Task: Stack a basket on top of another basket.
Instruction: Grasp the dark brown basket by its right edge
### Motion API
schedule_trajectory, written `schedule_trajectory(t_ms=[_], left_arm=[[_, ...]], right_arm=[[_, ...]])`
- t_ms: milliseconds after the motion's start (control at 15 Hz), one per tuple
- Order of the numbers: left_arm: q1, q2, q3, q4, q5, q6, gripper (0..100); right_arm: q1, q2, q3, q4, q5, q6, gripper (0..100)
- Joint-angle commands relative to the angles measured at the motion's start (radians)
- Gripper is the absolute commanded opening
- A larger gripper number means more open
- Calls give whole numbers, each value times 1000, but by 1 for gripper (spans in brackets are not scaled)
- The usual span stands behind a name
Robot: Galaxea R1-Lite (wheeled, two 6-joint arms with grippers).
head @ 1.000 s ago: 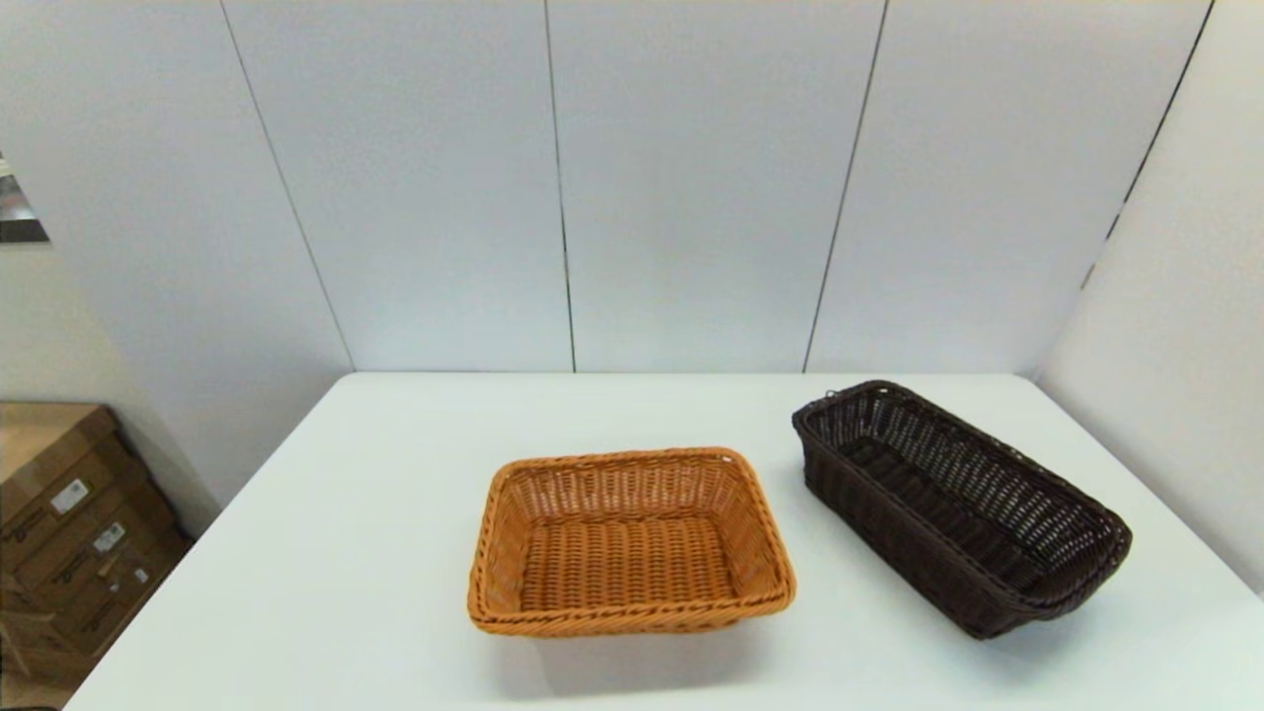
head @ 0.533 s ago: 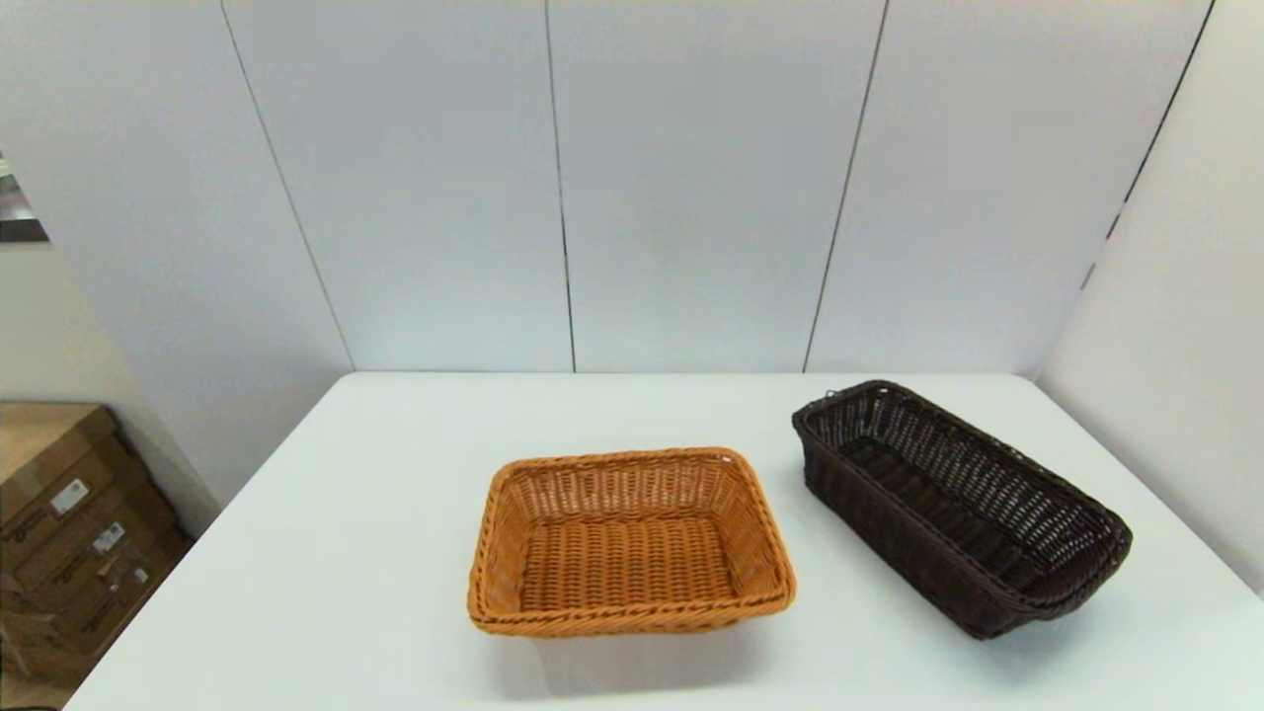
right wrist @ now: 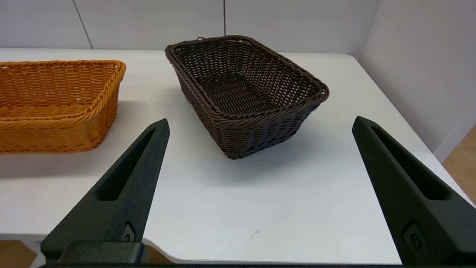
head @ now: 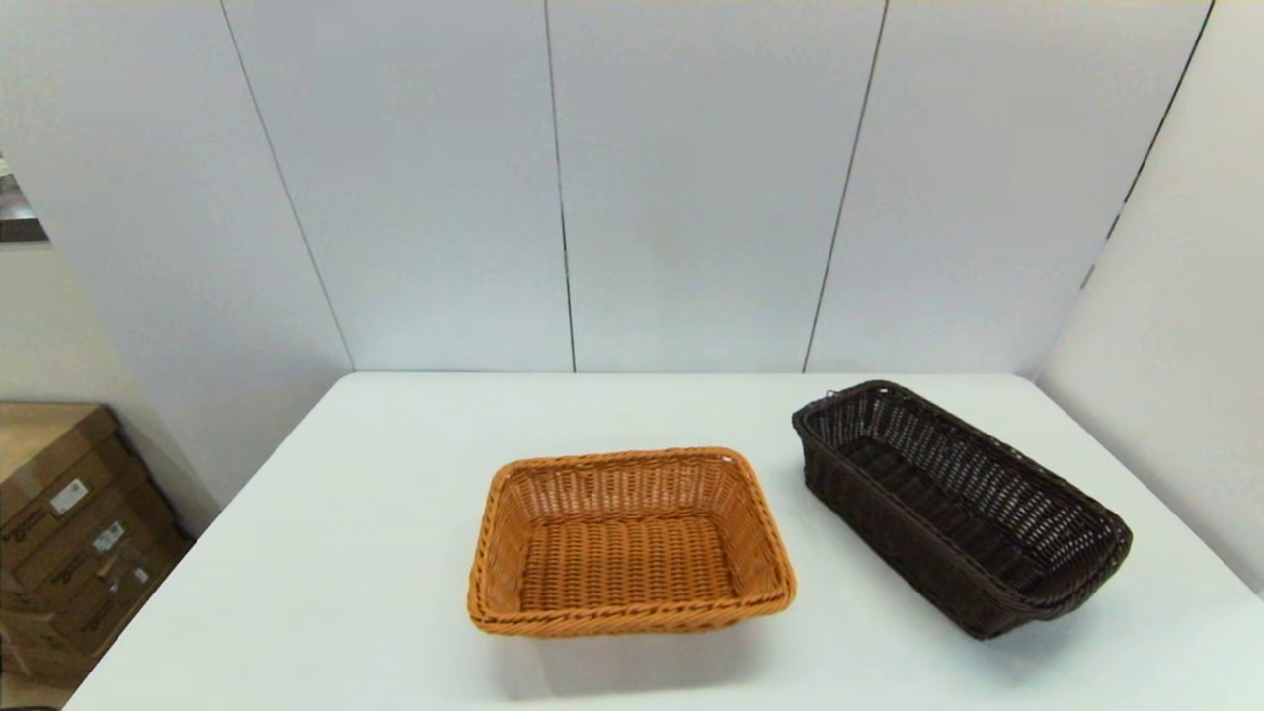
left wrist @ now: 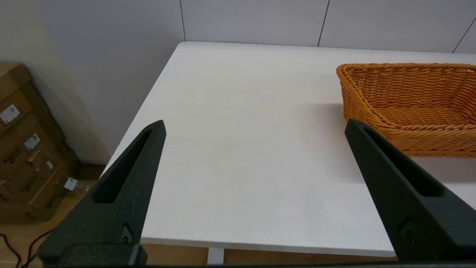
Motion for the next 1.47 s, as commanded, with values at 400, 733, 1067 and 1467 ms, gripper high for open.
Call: schedule_trajectory(t_ms=[400, 733, 1067, 1467], left_arm=[[-1, -2, 2, 0, 0, -16, 100], [1, -2, 2, 0, 0, -8, 100], [1, -2, 2, 0, 0, -10, 100], [-1, -2, 2, 0, 0, -10, 100]], right_arm=[[-99, 604, -679, 468, -3, 24, 100], [-154, 1087, -951, 677, -54, 167, 100], [-13, 1518, -1093, 689, -202, 548, 100], [-7, 1768, -1130, 637, -270, 808, 100]])
